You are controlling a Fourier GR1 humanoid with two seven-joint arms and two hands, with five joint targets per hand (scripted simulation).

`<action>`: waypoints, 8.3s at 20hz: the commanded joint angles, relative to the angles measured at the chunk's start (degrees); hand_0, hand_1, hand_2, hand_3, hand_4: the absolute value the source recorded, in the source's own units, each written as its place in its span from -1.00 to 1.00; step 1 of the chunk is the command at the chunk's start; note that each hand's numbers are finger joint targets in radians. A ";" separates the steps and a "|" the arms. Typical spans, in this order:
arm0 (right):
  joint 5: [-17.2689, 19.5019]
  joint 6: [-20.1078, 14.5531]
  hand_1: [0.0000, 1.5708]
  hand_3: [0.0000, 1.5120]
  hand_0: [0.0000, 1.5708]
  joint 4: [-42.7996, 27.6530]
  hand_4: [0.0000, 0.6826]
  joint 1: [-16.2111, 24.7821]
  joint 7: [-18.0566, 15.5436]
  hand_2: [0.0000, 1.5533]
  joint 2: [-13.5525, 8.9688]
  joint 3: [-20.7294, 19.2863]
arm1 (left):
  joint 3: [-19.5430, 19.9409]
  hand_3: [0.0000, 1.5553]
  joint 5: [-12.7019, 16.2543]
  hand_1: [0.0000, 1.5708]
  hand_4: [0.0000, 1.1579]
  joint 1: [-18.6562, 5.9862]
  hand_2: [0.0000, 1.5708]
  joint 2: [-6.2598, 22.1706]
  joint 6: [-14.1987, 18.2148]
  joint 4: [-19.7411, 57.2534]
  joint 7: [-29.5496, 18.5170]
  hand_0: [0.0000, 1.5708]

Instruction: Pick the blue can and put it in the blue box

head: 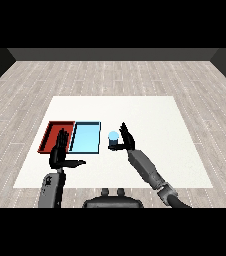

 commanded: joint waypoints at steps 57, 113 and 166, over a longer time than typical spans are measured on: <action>-13.33 -30.37 0.95 0.86 0.95 -1.63 0.69 -16.22 6.23 0.91 -7.00 33.60 | -1.36 -1.00 -0.50 -1.00 -1.00 -6.30 -1.00 -0.03 -0.86 5.54 1.67 -1.00; 35.24 -9.29 0.87 0.83 0.87 -39.73 0.72 4.33 28.64 0.87 -7.45 3.44 | -27.34 -1.00 5.75 -1.00 -1.00 -21.29 -1.00 -2.70 21.06 27.68 2.03 -1.00; 39.79 -1.62 -1.00 -1.00 -1.00 -43.34 -1.00 9.06 29.20 -1.00 -0.01 1.54 | -34.26 0.92 13.66 1.00 0.96 -29.39 1.00 -2.70 37.87 31.15 -2.00 1.00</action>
